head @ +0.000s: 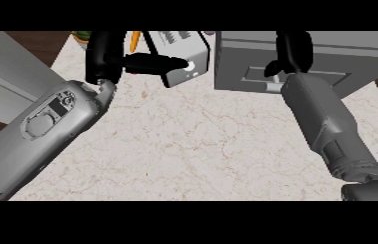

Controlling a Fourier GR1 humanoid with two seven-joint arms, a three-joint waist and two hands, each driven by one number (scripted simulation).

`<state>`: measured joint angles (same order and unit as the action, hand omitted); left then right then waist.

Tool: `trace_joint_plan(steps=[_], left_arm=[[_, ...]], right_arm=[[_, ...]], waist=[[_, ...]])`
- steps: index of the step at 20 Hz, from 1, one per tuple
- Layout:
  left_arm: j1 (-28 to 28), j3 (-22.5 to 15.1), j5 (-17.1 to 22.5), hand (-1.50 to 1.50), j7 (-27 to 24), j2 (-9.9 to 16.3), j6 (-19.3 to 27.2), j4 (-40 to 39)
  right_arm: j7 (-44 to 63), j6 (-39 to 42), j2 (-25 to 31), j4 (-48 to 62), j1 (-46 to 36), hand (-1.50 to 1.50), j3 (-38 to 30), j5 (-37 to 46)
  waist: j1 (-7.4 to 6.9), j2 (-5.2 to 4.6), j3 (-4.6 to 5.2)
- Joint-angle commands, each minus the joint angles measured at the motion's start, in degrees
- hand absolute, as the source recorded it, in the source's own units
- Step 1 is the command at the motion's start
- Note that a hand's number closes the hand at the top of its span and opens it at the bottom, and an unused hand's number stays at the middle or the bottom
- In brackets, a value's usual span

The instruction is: Pick up the can, place it into the drawer and close the drawer

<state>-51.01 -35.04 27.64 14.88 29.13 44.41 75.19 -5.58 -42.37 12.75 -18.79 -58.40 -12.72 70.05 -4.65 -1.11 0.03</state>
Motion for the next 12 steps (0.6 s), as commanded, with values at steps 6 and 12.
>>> trace_joint_plan(steps=[6,12], left_arm=[[2.2,0.8,-1.1,-1.50,-0.8,0.1,-0.8,3.0],[4.1,1.6,-1.1,-1.50,-2.0,0.6,-2.0,2.0]], right_arm=[[-1.3,0.9,-0.8,4.8,-7.8,-1.50,-2.7,-1.9],[-9.9,4.1,-4.3,2.0,-10.0,-1.50,-10.2,-11.7]], waist=[[-1.61,-0.90,-0.21],[-0.85,-0.77,-0.31]])
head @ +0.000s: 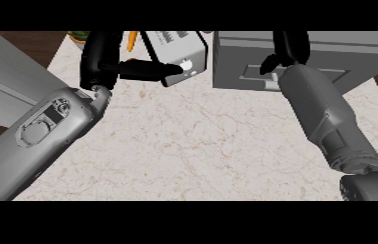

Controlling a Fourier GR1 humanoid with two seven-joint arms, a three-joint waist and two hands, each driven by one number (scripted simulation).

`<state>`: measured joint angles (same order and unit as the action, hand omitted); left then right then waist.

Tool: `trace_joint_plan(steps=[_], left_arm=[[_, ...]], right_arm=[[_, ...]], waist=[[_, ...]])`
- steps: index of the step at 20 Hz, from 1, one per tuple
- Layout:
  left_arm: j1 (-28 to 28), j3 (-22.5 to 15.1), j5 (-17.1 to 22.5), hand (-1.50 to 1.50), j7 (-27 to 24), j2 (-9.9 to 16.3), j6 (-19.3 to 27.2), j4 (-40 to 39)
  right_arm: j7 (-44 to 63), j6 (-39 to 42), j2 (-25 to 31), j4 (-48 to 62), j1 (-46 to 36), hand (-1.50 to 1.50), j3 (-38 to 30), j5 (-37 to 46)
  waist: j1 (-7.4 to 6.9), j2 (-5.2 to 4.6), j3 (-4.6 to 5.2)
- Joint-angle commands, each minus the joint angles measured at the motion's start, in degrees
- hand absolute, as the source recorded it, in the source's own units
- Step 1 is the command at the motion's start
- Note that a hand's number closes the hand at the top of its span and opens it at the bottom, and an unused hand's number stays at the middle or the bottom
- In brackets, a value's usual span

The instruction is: Pick up the can, place it into the drawer and close the drawer

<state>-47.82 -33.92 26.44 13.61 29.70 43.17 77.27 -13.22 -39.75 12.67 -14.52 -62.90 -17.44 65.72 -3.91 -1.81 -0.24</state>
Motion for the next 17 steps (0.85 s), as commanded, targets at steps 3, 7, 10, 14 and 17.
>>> trace_joint_plan(steps=[3,7,10,14,17], left_arm=[[2.6,0.3,-0.3,-1.50,-1.0,-0.4,0.2,1.1],[5.1,0.7,-0.7,-1.50,-1.6,1.5,-0.5,3.0],[7.1,1.5,-0.3,-1.50,-1.4,1.7,0.0,3.9],[8.6,3.1,-0.2,-1.50,-2.3,2.1,-0.9,3.3],[8.4,3.6,-1.2,-1.50,-1.7,2.7,-1.0,5.8]], right_arm=[[-6.8,1.8,-4.5,-2.9,-3.9,-1.50,-9.4,-12.0],[-10.7,4.0,-5.6,-3.1,-3.9,-1.50,-13.2,-16.4],[-13.3,8.5,-6.1,-4.6,-5.5,-1.50,-17.3,-21.8],[-14.3,14.4,-6.1,-4.4,-6.8,-1.50,-20.9,-26.8],[-16.1,13.0,-5.6,-3.0,-6.5,-1.50,-21.7,-27.4]], waist=[[-1.28,0.13,-0.09],[-1.39,0.42,-0.01],[-0.01,1.16,0.05],[1.55,1.28,0.15],[0.31,0.75,0.12]])
